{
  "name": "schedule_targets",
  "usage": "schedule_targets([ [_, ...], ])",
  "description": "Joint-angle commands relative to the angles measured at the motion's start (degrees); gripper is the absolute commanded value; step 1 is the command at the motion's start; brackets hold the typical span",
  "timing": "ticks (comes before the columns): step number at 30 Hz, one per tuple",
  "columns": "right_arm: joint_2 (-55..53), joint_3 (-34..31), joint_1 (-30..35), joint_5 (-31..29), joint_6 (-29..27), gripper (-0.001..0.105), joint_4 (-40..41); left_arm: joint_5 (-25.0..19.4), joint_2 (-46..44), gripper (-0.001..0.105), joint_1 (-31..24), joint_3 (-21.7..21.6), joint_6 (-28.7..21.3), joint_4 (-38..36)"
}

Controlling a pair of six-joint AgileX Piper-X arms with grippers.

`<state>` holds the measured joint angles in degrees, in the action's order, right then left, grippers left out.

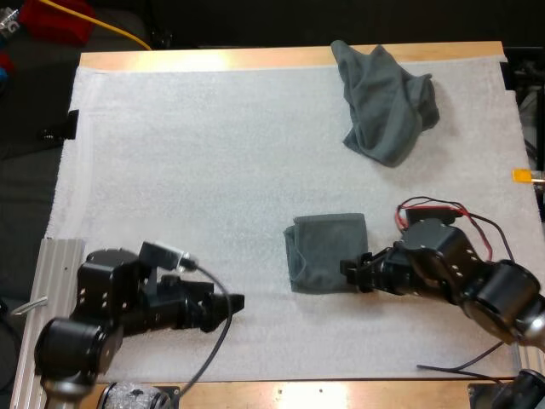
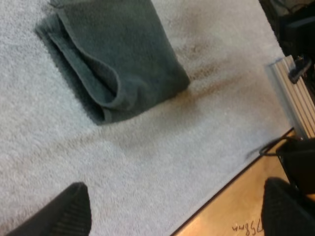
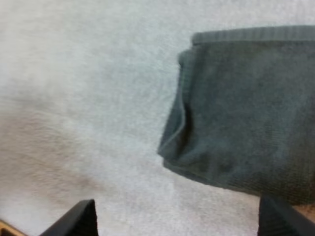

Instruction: Pick towel from pile, fold and stack

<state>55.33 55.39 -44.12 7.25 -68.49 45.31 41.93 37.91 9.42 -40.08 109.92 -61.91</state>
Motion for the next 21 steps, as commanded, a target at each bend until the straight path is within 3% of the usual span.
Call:
schedule_targets([
  [1,-1.01,0.32,-0.10,0.51,-0.22,0.065,0.85,0.33,1.15,0.070,0.41,-0.31,-0.07,1.84],
  [21,-3.31,0.32,-0.10,2.12,-0.22,0.065,2.04,1.75,26.83,0.070,0.41,-0.31,4.71,21.54],
])
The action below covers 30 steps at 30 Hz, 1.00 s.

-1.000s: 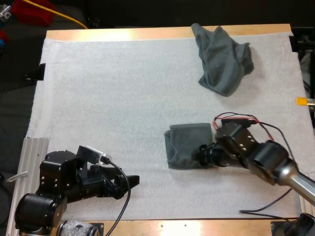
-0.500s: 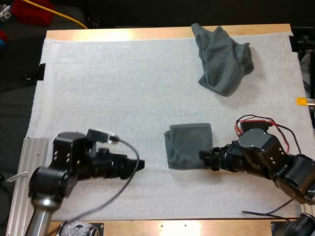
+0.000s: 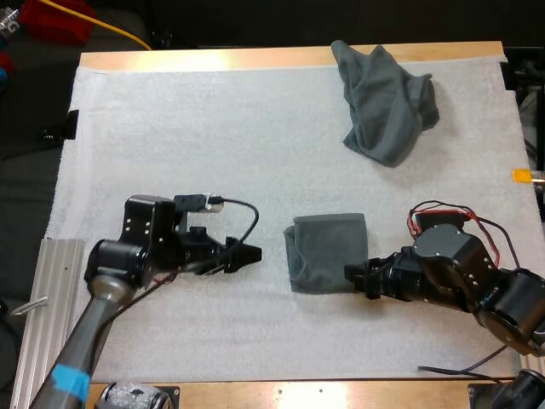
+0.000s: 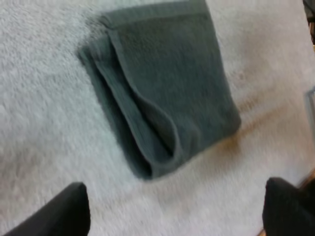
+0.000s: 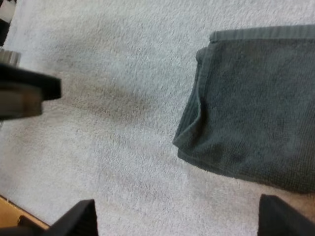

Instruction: Pick towel from pile, fold and stack

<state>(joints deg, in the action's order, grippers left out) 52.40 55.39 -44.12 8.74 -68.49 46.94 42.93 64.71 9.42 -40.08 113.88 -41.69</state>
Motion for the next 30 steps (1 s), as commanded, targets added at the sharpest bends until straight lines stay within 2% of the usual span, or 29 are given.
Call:
schedule_targets([
  [1,-0.38,0.32,-0.10,0.62,-0.22,0.065,0.41,0.75,0.54,0.070,0.41,-0.31,1.02,2.21],
  [10,-0.38,0.32,-0.10,0.62,0.18,0.065,-0.35,0.71,8.65,0.070,1.38,-0.31,3.29,8.65],
  [14,-0.38,0.32,-0.10,0.62,0.18,0.065,-1.90,-2.43,12.81,0.070,5.40,-0.31,3.43,9.29],
  [16,-0.38,0.32,-0.10,0.62,0.18,0.065,-2.15,-4.05,14.41,0.070,7.37,-0.31,4.93,10.41],
  [21,-0.38,0.32,-0.10,0.62,0.18,0.065,-2.13,-4.29,18.43,0.070,11.05,-0.31,11.34,16.36],
  [30,-0.38,0.32,-0.10,0.62,0.18,0.065,-2.13,-5.37,24.44,0.070,12.59,-2.41,17.18,19.29],
])
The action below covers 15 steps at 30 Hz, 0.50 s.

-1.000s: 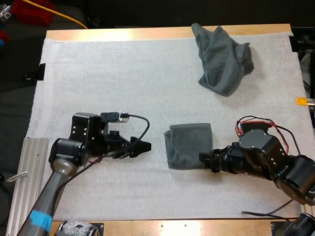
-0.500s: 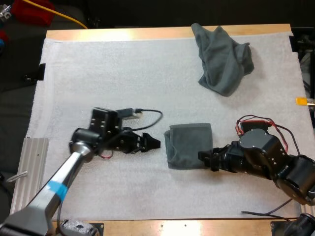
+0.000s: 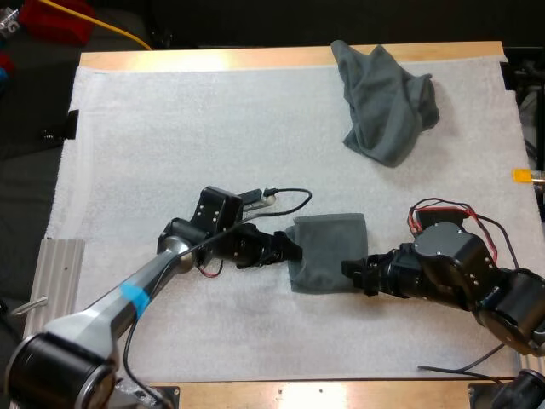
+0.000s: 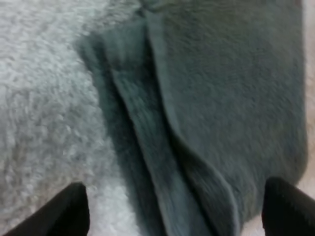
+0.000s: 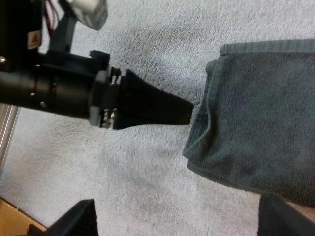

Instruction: Pick towel from pile, fold and stack

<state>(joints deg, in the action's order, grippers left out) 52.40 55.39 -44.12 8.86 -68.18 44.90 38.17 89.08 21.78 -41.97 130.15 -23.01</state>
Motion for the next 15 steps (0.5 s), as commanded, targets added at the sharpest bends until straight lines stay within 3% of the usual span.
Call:
schedule_targets([
  [1,-0.38,0.32,-0.10,0.51,-0.13,0.065,-0.09,-0.60,0.59,0.070,0.23,-0.83,1.27,0.61],
  [15,-0.38,0.32,-0.10,2.15,-0.13,0.065,-0.09,-0.03,6.89,0.070,0.77,-3.08,4.91,-0.46],
])
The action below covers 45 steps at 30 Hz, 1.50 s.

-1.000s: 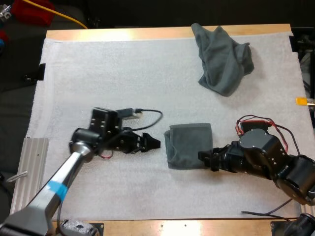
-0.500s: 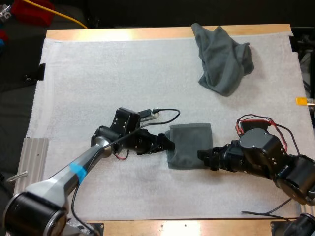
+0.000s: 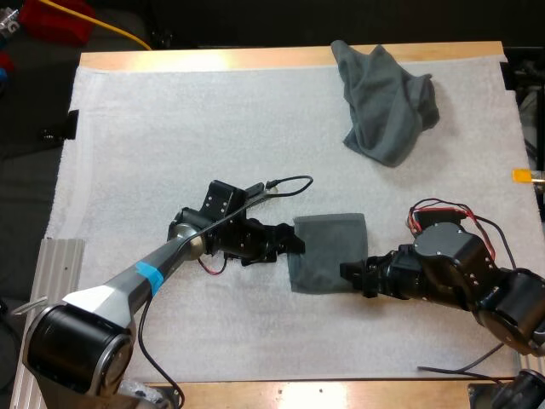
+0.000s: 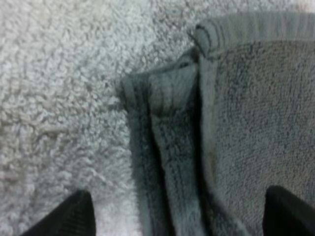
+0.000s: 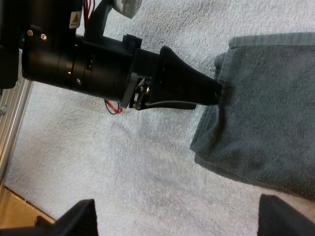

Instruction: Pick towel from pile, fold and stack

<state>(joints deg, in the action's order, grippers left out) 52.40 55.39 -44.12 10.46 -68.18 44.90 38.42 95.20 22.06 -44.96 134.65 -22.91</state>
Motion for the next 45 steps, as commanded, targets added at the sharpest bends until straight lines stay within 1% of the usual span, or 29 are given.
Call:
schedule_targets([
  [1,-0.38,0.32,-0.10,0.55,-0.13,0.065,-0.09,-0.29,0.83,0.070,0.64,-0.08,0.42,-0.69],
  [5,-0.38,0.32,-0.10,0.55,-0.13,0.065,-0.09,-0.34,0.86,0.070,2.90,-0.27,0.76,-0.90],
  [11,-0.38,0.32,-0.10,1.22,-0.13,0.065,-0.09,-0.51,1.35,0.070,6.67,-0.35,4.28,0.60],
  [18,-0.38,0.32,-0.10,1.96,-0.13,0.065,-0.09,1.07,3.56,0.070,10.45,-3.70,6.57,0.45],
  [21,-0.38,0.32,-0.10,2.70,-0.13,0.065,-0.09,2.27,4.68,0.070,11.83,-5.42,6.56,0.45],
  [26,-0.38,0.32,-0.10,2.74,-0.13,0.065,-0.09,2.86,5.17,0.068,12.26,-6.23,6.52,0.45],
  [28,-0.38,0.32,-0.10,2.74,-0.13,0.065,-0.09,2.98,5.17,0.062,12.26,-6.23,6.27,0.45],
  [30,-0.38,0.32,-0.10,2.74,-0.13,0.065,-0.09,2.97,5.17,0.044,12.26,-6.23,5.85,0.45],
  [31,-0.38,0.32,-0.10,2.74,-0.13,0.065,-0.09,3.01,5.17,0.037,12.26,-6.23,5.67,0.45],
  [32,-0.38,0.32,-0.10,2.74,-0.13,0.065,-0.09,3.15,5.17,0.025,12.26,-6.23,5.25,0.45],
  [33,-0.38,0.32,-0.10,2.74,-0.13,0.065,-0.09,3.32,5.17,0.015,12.26,-6.23,4.76,0.45],
  [35,-0.38,0.32,-0.10,2.74,-0.13,0.065,-0.09,4.35,5.17,0.001,12.26,-6.23,3.29,0.45],
  [37,-0.38,0.32,-0.10,2.74,-0.13,0.065,-0.09,6.85,5.17,0.000,12.15,-6.23,1.10,0.45],
  [38,-0.38,0.32,-0.10,2.74,-0.13,0.065,-0.09,8.96,5.17,0.000,11.72,-6.23,-0.14,0.45],
  [39,-0.38,0.32,-0.10,2.74,-0.13,0.065,-0.09,10.90,5.17,0.000,11.25,-6.23,-0.62,0.45],
  [41,-0.38,0.32,-0.10,2.74,-0.13,0.065,-0.09,13.12,4.71,0.000,10.03,-6.23,-1.40,0.45],
  [42,-0.38,0.32,-0.10,2.74,-0.13,0.065,-0.09,13.90,4.35,0.000,9.24,-6.23,-1.71,0.45],
  [45,-0.38,0.32,-0.10,2.74,-0.13,0.065,-0.09,14.41,2.15,0.000,6.73,-6.23,-3.04,0.45],
])
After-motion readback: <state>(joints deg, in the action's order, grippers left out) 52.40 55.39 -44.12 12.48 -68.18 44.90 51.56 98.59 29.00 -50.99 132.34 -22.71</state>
